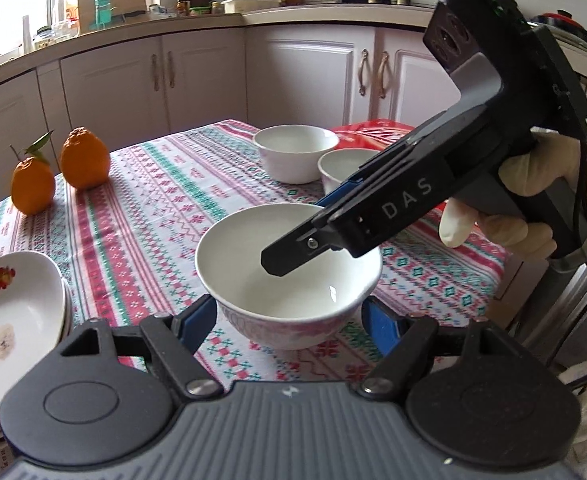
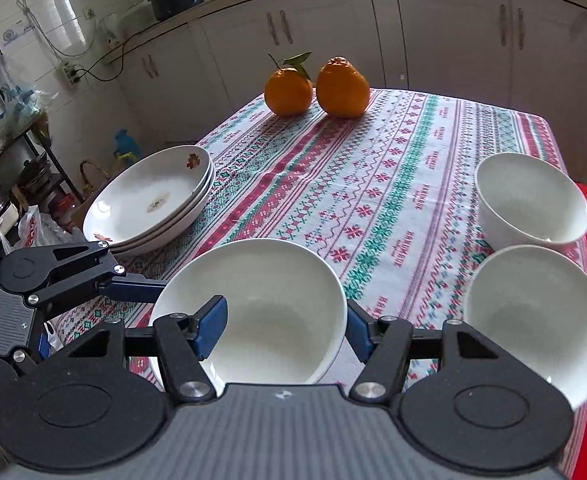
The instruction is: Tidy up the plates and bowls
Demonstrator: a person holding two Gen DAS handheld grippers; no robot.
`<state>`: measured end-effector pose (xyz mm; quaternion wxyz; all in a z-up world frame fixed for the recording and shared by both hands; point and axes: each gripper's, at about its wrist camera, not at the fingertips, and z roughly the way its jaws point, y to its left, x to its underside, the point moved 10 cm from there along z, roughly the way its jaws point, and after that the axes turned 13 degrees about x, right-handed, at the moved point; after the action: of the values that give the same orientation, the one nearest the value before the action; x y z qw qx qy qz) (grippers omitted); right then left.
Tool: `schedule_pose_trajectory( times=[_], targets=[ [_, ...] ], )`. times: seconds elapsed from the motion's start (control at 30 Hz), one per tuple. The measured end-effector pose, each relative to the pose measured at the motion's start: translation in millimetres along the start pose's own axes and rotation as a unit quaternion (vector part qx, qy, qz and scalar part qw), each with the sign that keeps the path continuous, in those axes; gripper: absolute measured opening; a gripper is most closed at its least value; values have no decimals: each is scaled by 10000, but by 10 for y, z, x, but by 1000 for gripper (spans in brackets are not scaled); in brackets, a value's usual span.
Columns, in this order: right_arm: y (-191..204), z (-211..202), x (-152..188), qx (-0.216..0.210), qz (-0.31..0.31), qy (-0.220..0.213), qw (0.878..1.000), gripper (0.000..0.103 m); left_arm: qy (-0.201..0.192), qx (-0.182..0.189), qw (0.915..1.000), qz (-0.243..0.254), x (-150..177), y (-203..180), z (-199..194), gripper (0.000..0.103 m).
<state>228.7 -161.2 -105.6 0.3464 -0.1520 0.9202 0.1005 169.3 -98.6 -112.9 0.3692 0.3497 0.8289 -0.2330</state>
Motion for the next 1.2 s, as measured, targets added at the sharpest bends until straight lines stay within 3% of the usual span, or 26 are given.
schedule_pose_trajectory(
  times=[0.77,0.87,0.97,1.2],
  targets=[
    [51,198,-112,3,-28,-6,10000,69,38,-50,9997,-240,66,194,64,79],
    [70,199,-118,-40,-29,-21,10000,73,5,-18,9996,-294,71,205,59,81],
    [97,203,-110,-41,-66,-23,10000,79,-83,-20,9996,-281,50,194,36,94],
    [101,45,-147,105,-104,-327,9994,101,-48,-79,9998,-188,39,148,-31,94]
  ],
)
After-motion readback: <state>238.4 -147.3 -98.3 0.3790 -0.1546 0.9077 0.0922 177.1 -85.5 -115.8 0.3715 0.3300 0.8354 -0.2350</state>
